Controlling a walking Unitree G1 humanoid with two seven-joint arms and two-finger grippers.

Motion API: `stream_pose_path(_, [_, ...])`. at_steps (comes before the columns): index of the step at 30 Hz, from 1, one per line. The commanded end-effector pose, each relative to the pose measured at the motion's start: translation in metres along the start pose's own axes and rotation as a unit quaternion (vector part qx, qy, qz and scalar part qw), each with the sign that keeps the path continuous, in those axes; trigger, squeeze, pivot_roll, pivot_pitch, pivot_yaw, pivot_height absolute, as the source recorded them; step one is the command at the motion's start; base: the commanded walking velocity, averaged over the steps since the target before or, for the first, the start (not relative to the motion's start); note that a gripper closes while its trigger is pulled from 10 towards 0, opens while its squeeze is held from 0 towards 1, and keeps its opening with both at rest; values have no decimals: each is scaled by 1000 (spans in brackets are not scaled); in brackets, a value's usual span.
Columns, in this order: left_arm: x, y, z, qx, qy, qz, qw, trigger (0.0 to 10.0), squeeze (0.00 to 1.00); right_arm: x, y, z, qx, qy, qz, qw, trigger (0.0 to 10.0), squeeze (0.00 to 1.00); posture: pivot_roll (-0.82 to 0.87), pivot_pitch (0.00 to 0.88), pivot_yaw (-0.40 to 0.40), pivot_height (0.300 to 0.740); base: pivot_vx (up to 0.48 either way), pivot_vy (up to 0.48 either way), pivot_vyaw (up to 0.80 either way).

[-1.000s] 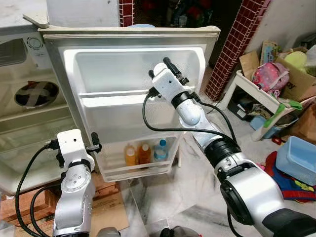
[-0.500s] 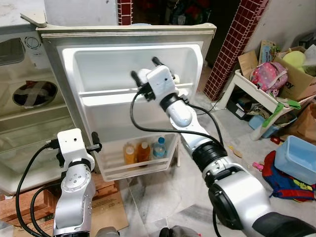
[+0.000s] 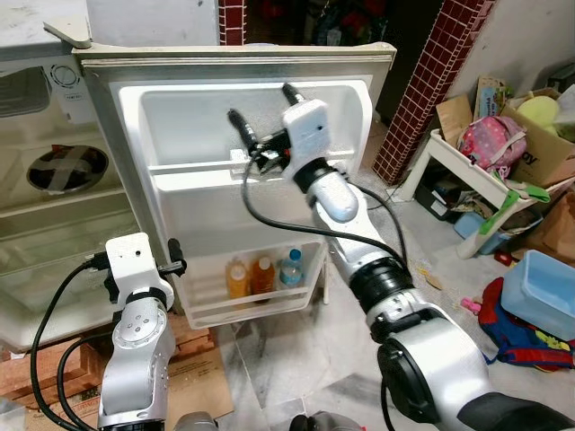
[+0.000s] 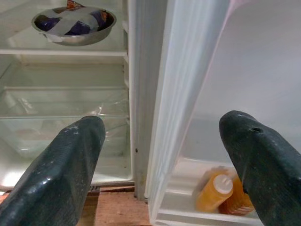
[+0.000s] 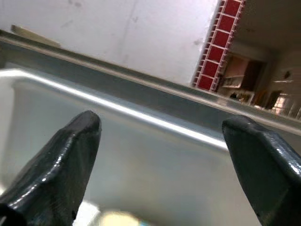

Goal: Restocking fridge

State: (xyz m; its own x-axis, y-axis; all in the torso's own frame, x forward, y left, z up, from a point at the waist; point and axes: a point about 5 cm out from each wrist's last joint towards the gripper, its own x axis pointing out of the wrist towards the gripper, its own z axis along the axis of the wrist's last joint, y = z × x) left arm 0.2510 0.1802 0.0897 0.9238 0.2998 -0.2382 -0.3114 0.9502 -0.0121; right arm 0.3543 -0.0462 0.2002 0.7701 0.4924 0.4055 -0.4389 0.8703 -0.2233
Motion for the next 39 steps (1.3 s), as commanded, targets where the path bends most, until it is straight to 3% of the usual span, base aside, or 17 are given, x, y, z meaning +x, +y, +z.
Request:
stream_pose_path(1, [-2,-4,1,-4,-5,-11,1000,10000,0,-11,-9,-3,-3,8,-9,1000,10000,1000,108,0,-96,740,0,0,0])
stream_pose_path(5, [-2,0,-1,-3,1,-2,1000,10000,0,-42,-9,-17,9,47,-2,999,10000,969,97,0,-88,740,0,0,0])
stream_pose_path(7, [-1,0,-2,-2,2,0,1000,10000,0,-47,-9,-20,11,54,1,999,10000,969,96,0,-87,740,0,0,0])
stream_pose_path(10, [3,1,1,0,0,12,1000,10000,0,-63,-9,-23,15,72,-7,997,10000,890,93,0,-82,740,0,0,0])
stream_pose_path(12, [4,1,2,1,-4,10,1000,10000,0,-69,-8,-22,12,78,-6,997,10000,604,90,0,-78,740,0,0,0])
stream_pose_path(14, [6,-1,6,13,-16,-2,1000,10000,0,-79,-5,-25,14,91,-3,996,10000,149,88,0,-77,740,0,0,0])
stream_pose_path(15, [7,-2,7,14,-18,-3,1000,10000,0,-81,-2,-26,16,96,0,995,10000,0,85,0,-74,740,0,0,0])
stream_pose_path(24, [10,3,8,24,-15,18,999,10000,0,-81,10,-47,12,173,-12,985,10000,0,103,0,-79,740,0,0,0])
stream_pose_path(27, [5,17,3,15,-4,49,999,10000,0,-70,14,-52,73,183,-24,980,10000,0,128,0,-90,740,0,0,0])
stream_pose_path(33, [-5,35,-4,21,7,83,996,10000,0,-55,33,-51,112,177,41,977,10000,0,156,0,-104,740,0,0,0])
stream_pose_path(37, [-15,52,-7,26,13,136,990,10000,0,-36,50,-46,145,168,99,970,10000,0,186,0,-124,740,0,0,0])
stream_pose_path(39, [-15,52,-6,25,12,140,990,10000,0,-32,54,-45,150,166,110,969,10000,0,193,0,-128,740,0,0,0])
